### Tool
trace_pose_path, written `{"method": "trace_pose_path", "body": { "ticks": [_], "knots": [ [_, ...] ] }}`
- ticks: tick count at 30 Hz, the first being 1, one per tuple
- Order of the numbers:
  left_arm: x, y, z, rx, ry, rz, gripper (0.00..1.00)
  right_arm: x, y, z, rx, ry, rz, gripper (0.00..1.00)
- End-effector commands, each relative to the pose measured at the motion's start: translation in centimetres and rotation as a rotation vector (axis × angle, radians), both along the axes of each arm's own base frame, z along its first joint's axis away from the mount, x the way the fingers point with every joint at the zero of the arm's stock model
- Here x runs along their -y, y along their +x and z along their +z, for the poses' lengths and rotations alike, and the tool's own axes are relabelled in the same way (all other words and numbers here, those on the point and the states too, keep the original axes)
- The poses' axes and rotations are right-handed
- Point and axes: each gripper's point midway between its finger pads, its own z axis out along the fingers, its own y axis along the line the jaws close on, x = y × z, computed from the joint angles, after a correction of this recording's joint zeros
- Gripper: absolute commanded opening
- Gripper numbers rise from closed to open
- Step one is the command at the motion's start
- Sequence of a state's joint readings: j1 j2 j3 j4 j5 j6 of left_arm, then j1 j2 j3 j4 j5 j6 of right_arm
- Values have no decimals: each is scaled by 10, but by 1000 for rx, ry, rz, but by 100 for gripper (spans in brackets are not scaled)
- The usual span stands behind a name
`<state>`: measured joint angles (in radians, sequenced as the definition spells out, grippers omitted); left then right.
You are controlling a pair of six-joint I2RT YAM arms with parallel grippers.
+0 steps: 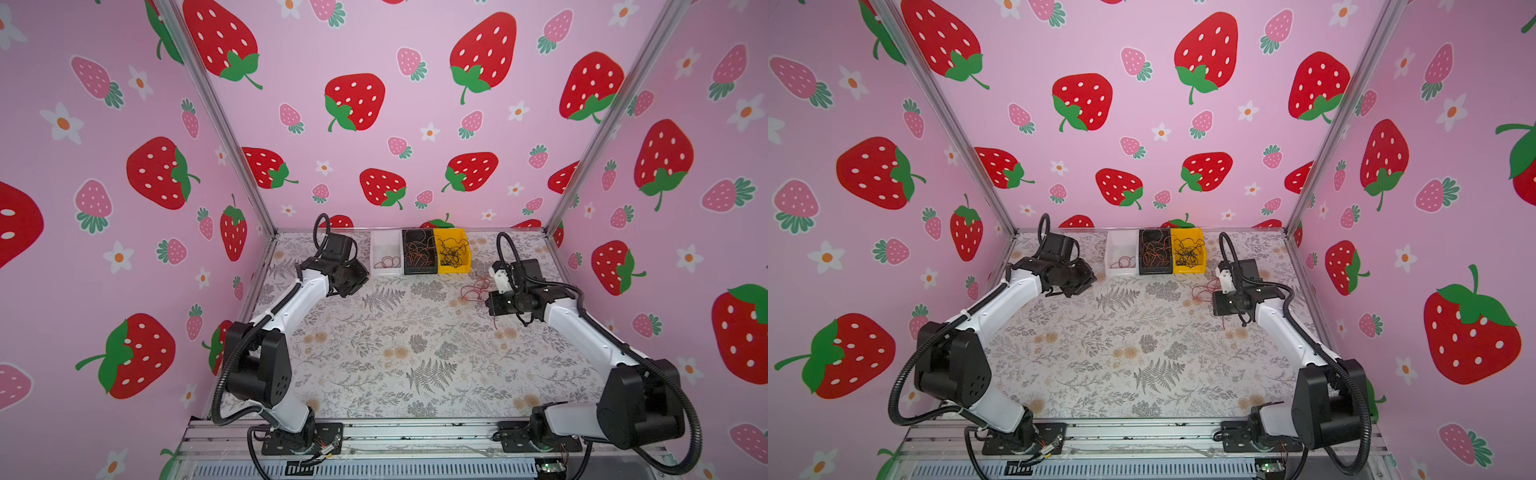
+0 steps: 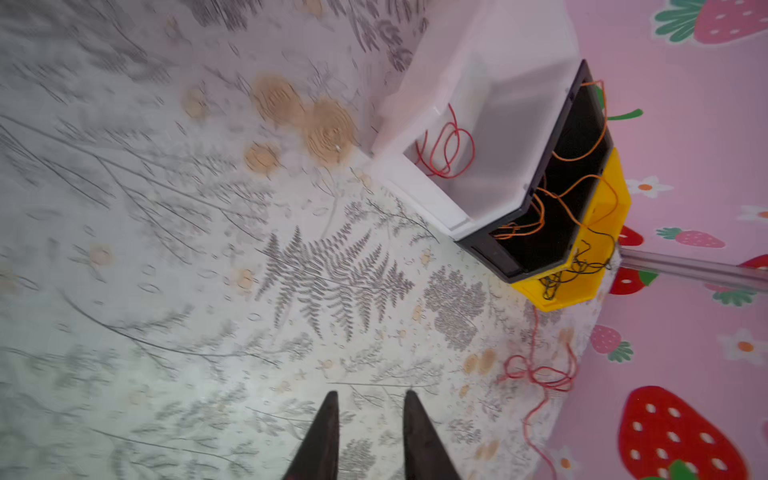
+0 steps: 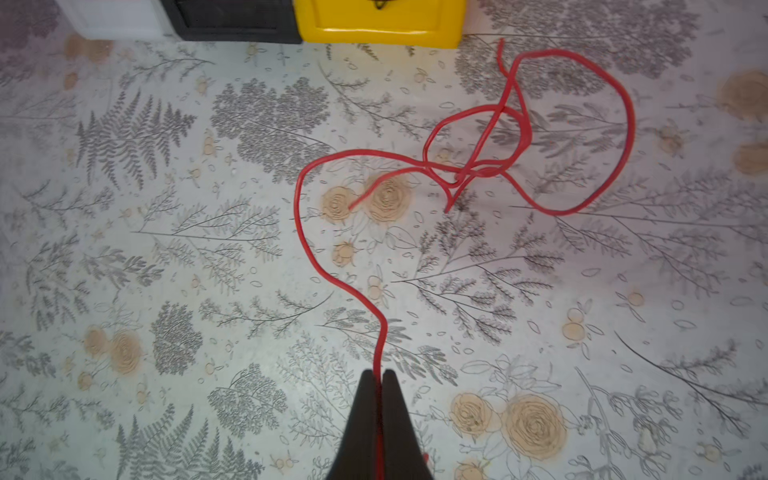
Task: Untangle the cables
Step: 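Lift the red wire toward the white bin while the left gripper moves aside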
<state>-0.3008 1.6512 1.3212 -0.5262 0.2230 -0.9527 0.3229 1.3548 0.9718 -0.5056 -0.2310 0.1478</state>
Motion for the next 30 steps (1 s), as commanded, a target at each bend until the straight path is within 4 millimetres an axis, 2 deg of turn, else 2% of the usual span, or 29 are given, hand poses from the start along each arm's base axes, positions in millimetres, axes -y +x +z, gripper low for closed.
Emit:
{"method": "trace_pose_path", "body": {
  "ticks": [1,3,5,7,8,9,12,15,19,23,26,30],
  "knots": [
    [53,11,17,62,-104,-77,43,-27,-12,14,16,33,121,0],
    [75,11,21,91,-123,-79,55,-38,-16,23,47,55,157,0],
    [86,13,21,100,-149,-65,64,-50,-21,32,65,87,207,0],
    [89,14,16,96,-185,-37,71,-61,-26,43,87,108,252,0],
    [89,14,14,101,-199,-26,78,-67,-29,49,103,119,284,0],
    [87,14,15,114,-197,-23,90,-72,-32,55,121,124,307,0],
    [80,12,21,154,-178,-18,99,-82,-39,67,151,142,355,0],
    [77,9,17,144,-192,-16,100,-91,-41,77,171,166,383,0],
    [86,7,-1,91,-202,-47,100,-103,-44,92,207,189,422,0],
    [89,16,-11,96,-233,-19,99,-108,-46,111,265,209,435,0],
    [88,22,1,140,-223,-37,98,-104,-45,120,310,203,420,0],
    [65,26,28,236,-141,-44,98,-98,-41,127,355,179,394,0]
  ]
}}
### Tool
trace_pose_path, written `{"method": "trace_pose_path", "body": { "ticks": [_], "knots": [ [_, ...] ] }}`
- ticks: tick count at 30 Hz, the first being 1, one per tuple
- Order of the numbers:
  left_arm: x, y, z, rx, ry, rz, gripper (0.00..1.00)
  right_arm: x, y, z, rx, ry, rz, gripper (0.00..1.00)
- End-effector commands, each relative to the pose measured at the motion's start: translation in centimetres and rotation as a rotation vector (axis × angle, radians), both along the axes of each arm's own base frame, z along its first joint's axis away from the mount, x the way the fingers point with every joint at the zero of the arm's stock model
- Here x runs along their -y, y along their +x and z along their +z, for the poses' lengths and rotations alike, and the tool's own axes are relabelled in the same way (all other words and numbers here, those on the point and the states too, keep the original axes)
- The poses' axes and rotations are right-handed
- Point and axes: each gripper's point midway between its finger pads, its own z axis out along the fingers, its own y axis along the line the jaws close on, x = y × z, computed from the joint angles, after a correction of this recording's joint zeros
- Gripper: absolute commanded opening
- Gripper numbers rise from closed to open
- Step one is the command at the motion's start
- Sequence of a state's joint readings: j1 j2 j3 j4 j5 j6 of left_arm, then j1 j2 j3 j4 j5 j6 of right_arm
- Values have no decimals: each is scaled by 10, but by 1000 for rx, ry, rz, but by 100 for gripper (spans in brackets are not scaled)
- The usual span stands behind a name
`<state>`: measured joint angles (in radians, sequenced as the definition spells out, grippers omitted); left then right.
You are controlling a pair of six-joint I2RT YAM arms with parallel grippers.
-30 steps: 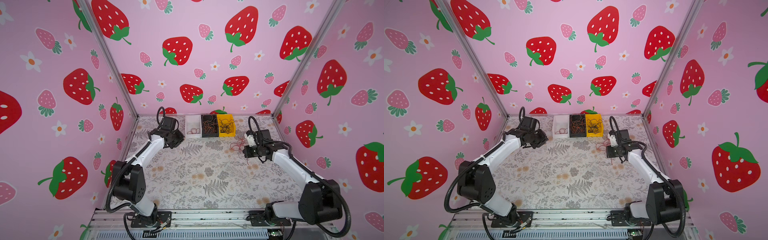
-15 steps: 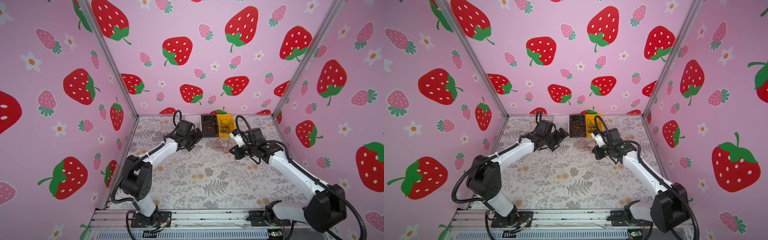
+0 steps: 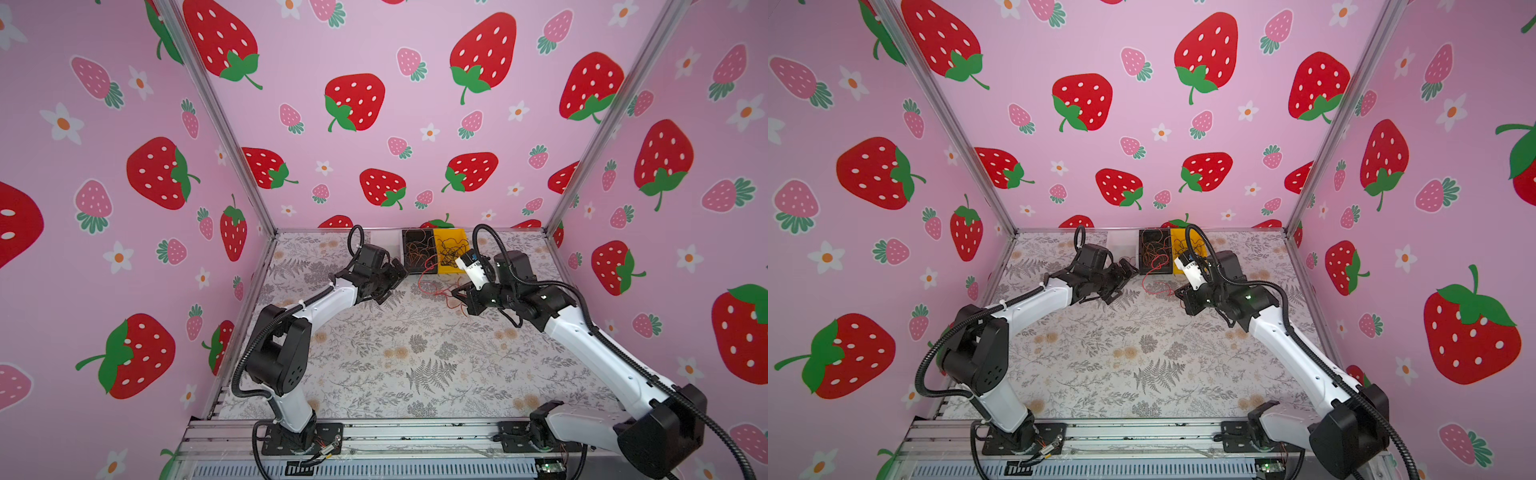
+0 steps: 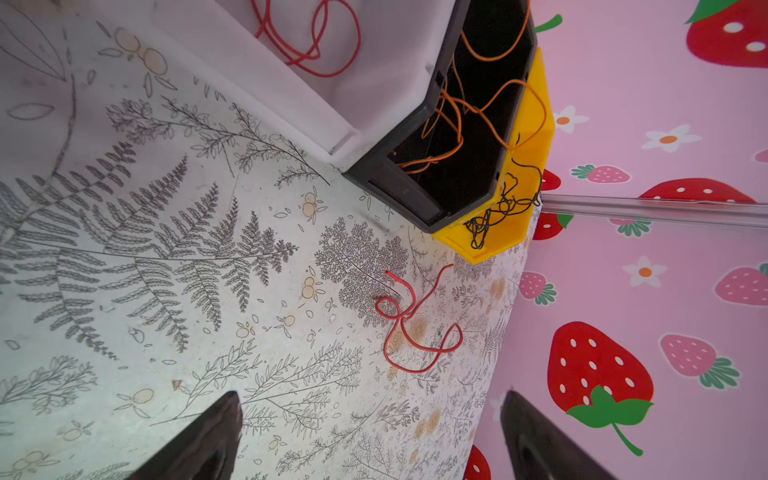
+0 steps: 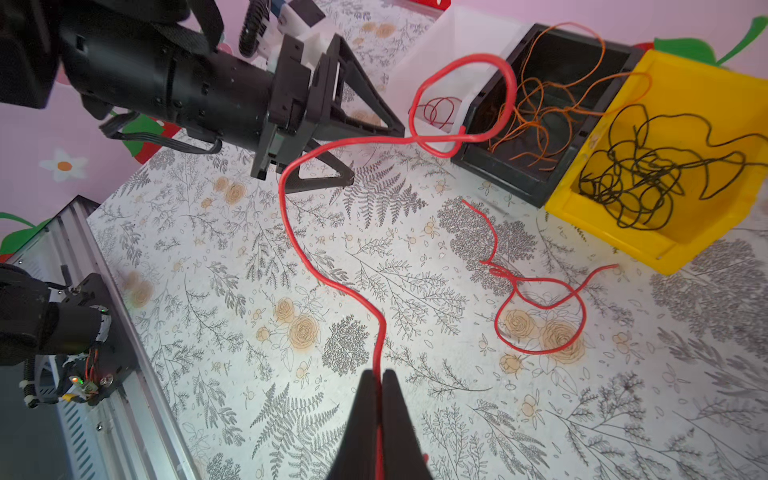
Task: Untangle the cables
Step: 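Lift the red wire toward the white bin while the left gripper moves aside, then lower the red wire into the white bin with the right gripper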
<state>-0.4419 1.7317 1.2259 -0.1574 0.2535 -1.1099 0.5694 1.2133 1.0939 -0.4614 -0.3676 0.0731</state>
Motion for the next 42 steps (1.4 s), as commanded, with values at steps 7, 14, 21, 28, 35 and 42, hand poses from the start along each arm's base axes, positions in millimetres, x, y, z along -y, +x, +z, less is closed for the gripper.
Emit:
{"method": "trace_pose_path", "body": {
  "ticks": [7,14,21,28,35,42],
  "knots": [
    [-33,6,114,447,61,-97,95,-4,11,13,107,-34,-10,0],
    [-15,-21,144,604,165,-404,89,-21,27,14,134,-42,2,0],
    [-31,-22,145,643,268,-403,82,-53,58,16,147,-1,-9,0],
    [-85,-5,138,569,299,-244,69,-100,126,2,141,10,-99,0],
    [-129,0,124,493,342,-127,64,-140,186,-3,167,101,-206,0],
    [-148,-5,111,449,354,-85,61,-173,218,-5,237,237,-237,0]
  ]
}}
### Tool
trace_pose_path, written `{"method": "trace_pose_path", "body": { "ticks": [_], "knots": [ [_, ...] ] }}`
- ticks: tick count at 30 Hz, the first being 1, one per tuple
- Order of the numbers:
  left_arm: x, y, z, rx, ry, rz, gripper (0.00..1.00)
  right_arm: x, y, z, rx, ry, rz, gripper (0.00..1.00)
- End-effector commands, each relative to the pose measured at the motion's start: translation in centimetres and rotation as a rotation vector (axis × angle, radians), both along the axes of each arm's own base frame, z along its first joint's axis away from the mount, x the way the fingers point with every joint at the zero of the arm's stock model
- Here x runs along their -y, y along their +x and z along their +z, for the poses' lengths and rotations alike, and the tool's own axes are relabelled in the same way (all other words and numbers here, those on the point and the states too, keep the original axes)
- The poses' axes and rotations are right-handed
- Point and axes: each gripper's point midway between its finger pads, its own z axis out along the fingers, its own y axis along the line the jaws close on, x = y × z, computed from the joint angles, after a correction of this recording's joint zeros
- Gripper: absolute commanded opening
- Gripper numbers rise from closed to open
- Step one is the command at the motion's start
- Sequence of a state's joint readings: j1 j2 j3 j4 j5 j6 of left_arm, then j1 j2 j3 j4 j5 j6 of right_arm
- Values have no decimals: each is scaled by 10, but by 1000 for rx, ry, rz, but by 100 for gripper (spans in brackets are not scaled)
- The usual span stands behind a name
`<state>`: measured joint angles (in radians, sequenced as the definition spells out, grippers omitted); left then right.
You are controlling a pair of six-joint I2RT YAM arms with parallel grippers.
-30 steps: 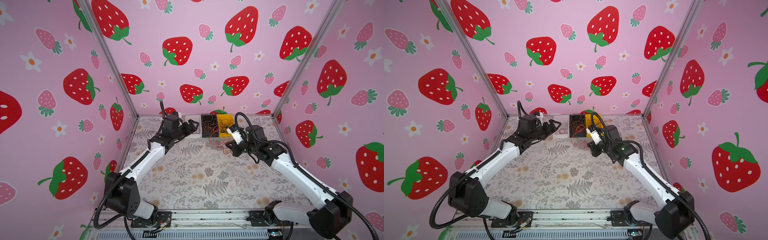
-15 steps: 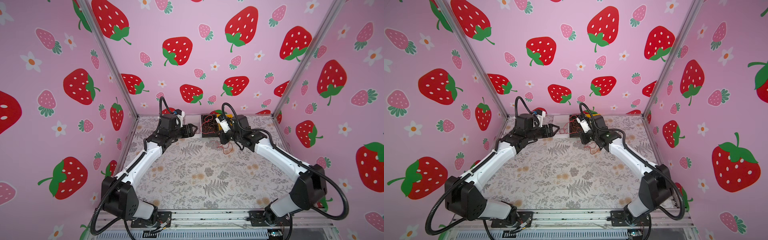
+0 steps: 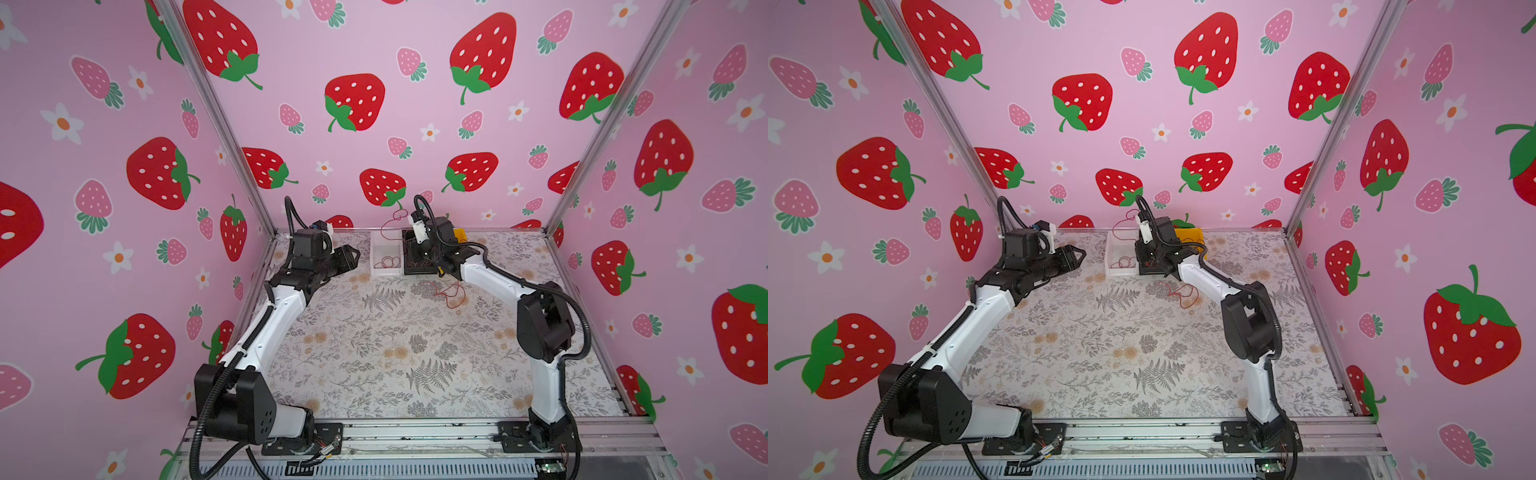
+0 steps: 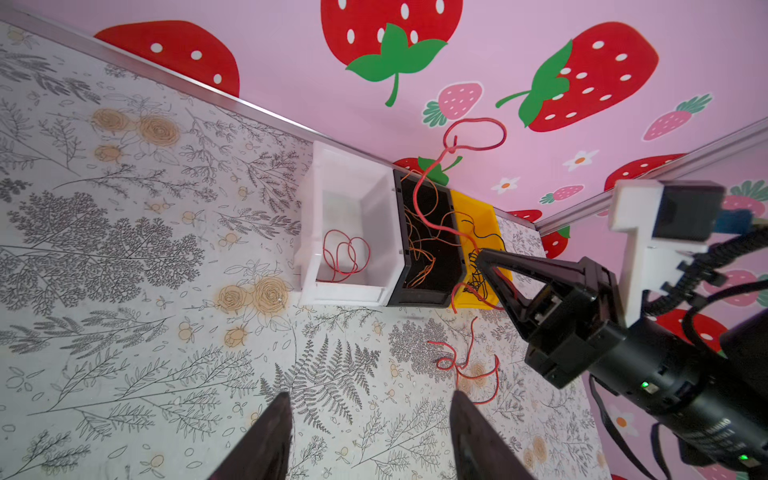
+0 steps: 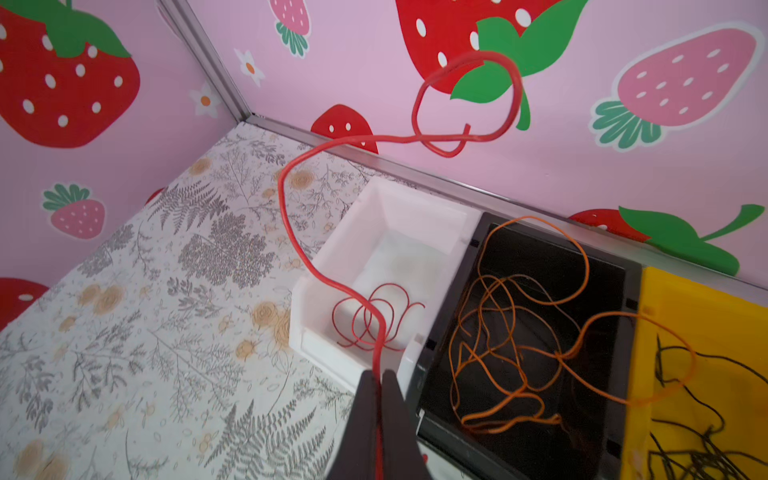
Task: Untangle the cables
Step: 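Lower the red wire into the white bin with the right gripper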
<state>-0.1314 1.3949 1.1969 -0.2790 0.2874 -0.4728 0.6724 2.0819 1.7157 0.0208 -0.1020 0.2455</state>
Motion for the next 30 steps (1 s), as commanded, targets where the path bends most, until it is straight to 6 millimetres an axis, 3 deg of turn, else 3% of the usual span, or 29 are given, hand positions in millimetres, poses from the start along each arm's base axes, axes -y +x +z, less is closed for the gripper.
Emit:
{"method": "trace_pose_path", "body": {
  "ticks": [1,8,18,22,27,30],
  "knots": [
    [-10,-6,-2,-14,5,29,61,-25,15,33,111,118,-15,0],
    [-11,-4,-14,-51,-1,29,60,-52,25,25,173,244,8,0],
    [-14,-7,-23,-80,6,30,59,-65,35,-9,185,288,-25,0],
    [-16,-8,-26,-86,8,33,59,-62,34,-20,172,254,-65,0],
    [-16,-8,-38,-122,16,34,59,-49,38,-19,130,137,-134,0],
    [-15,-3,-47,-146,17,27,68,-39,37,-26,70,48,-171,0]
  ]
}}
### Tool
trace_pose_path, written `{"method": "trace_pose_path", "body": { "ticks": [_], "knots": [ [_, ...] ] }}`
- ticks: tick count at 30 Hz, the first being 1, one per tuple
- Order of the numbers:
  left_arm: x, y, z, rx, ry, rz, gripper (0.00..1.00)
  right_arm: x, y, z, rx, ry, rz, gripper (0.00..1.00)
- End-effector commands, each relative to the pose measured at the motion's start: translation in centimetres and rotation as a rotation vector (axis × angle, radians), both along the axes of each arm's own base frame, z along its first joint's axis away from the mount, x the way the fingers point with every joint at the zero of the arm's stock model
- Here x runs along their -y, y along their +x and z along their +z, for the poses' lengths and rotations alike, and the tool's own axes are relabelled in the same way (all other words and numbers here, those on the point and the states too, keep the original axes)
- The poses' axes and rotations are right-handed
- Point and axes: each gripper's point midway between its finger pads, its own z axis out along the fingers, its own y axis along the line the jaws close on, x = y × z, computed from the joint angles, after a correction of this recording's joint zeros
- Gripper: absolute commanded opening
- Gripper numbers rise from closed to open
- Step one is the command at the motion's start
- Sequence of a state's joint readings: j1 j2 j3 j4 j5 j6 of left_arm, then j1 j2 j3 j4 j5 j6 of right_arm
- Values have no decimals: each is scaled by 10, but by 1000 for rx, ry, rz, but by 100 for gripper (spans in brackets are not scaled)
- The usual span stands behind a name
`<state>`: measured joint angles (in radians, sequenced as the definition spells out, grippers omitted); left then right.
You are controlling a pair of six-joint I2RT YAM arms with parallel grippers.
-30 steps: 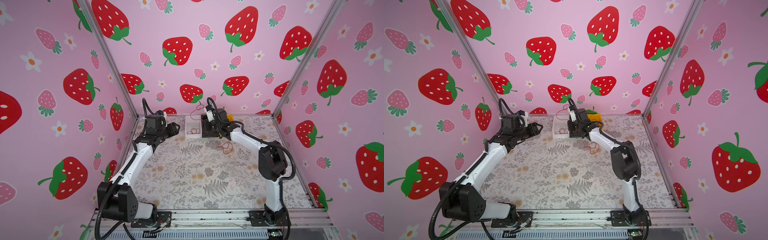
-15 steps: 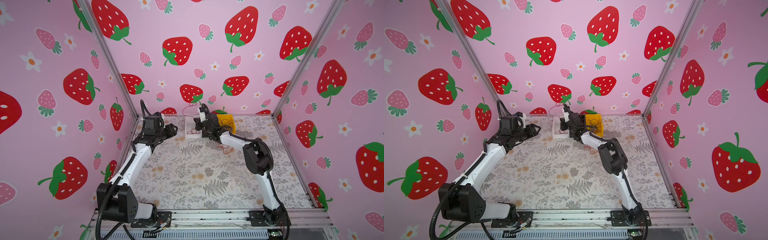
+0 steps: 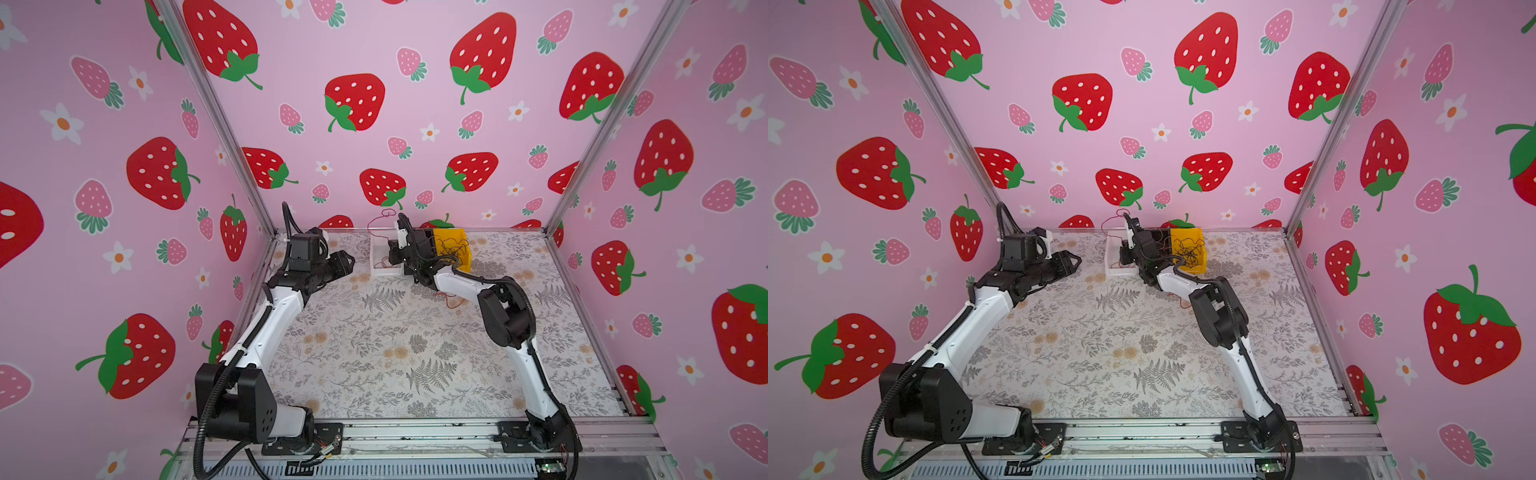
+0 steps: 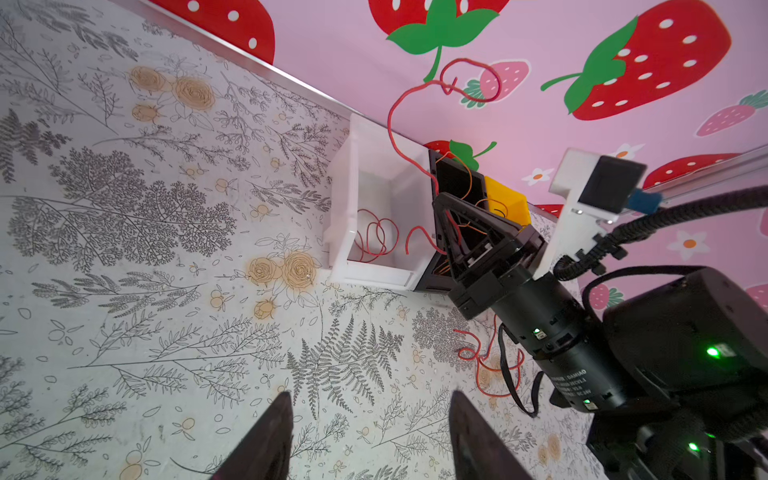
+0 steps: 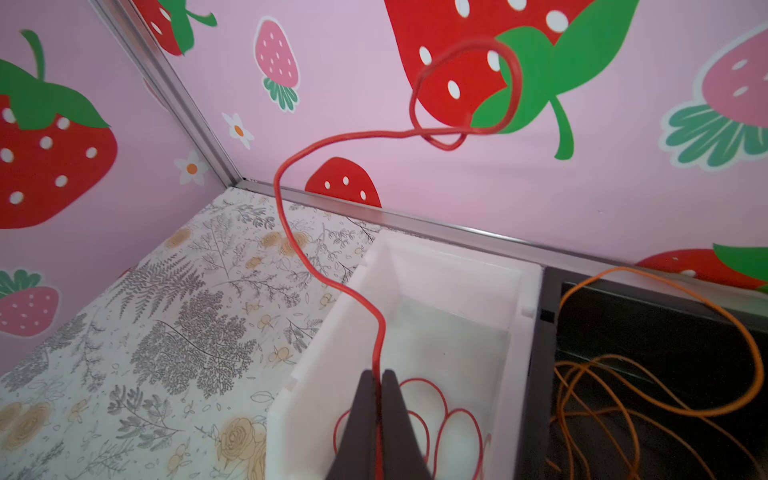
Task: Untangle the cables
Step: 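Lower the red wire into the white bin with the right gripper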
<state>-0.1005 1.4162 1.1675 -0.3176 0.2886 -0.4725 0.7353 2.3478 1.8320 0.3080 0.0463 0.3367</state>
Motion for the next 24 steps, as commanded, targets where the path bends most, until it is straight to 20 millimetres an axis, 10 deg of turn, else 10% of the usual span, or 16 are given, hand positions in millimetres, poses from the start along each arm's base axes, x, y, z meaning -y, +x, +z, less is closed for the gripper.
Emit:
{"method": "trace_pose_path", "body": {
  "ticks": [1,24],
  "knots": [
    [-1,3,-21,-66,7,-5,71,15,-1,18,-41,-80,-70,0],
    [4,17,-34,-113,-20,-1,80,-11,0,-33,-105,-12,-83,0]
  ]
}}
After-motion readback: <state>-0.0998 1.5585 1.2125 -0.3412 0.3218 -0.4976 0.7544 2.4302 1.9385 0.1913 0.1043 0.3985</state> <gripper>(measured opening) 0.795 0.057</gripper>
